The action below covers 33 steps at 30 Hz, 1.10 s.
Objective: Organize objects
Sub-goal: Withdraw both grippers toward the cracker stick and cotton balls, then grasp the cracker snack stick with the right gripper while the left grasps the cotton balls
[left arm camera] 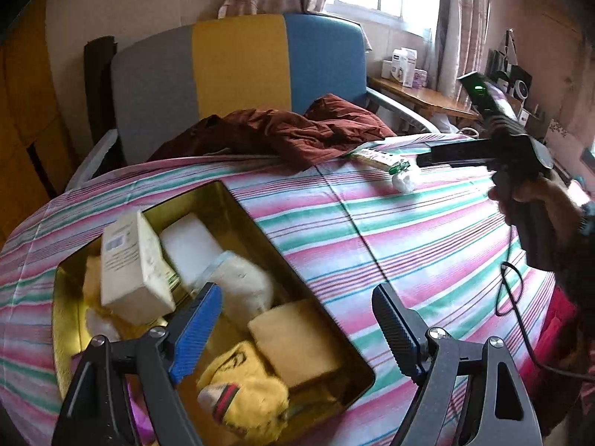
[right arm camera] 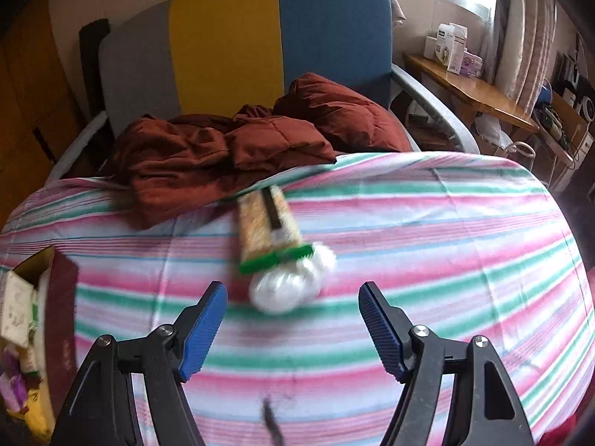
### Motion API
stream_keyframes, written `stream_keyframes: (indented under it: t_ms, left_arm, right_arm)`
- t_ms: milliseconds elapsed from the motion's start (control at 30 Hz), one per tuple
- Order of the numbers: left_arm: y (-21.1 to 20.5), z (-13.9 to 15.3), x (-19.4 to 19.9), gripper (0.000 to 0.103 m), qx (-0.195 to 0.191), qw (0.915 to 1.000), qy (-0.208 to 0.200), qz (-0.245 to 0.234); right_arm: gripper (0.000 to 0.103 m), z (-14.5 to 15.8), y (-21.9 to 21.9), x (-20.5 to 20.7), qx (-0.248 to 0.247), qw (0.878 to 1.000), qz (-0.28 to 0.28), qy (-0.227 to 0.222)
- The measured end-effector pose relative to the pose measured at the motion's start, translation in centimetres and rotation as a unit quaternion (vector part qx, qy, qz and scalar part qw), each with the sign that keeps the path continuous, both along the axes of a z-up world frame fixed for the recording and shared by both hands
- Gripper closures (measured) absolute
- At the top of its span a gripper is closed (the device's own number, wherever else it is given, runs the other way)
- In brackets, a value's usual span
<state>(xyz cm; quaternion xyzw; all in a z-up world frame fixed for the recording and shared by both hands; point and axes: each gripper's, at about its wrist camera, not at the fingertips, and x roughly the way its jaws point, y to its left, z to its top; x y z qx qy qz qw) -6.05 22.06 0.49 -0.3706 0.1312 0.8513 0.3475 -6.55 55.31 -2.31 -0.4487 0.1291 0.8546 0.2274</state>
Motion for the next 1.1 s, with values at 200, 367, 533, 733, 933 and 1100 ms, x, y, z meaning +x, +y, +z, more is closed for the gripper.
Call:
stream_keyframes:
  t_ms: [200,367,533,733,933,1100]
  left_arm:
    - [2.4,0.2,-1.2,0.020,-0.002,0.9998,-0.007,-0.018]
    - [4.5,0.1,-2.2,0.019,-0.010,0.9994,-0.010,-0.032]
    - [6.3,0.4,-3.1,0.019,-0.016,0.9990,-0.012,-0.041]
    - [9.5,0.5,-4.2,0.019,-0.032,0.9978,-0.001,-0.058]
    - [13.9,0.2,-5.0,0.019,-0.044,0.9957,0.003,-0.081]
    - [18.8,-0.8,-5.5,0.019,-0.049,0.9922,-0.004,-0.114]
  right_arm:
    - [0.028,-2.1,1.4,-4.7,0.007,0.999,0.027,-0.036]
    - [0.026,-4.2,1.2,-9.3,0.033,0.993,0.066,-0.093]
    - [0.055,-5.8,1.1,-10.7,0.037,0.987,0.093,-0.128]
    - [0.055,-2.6,2.6,-6.1,-0.003,0.995,0.074,-0.061]
    - [0.055,0.4,5.4,1.3,-0.028,1.000,0.012,0.009]
    - [0.055,-1.0,8.1,4.8,-0.047,0.998,-0.031,0.019]
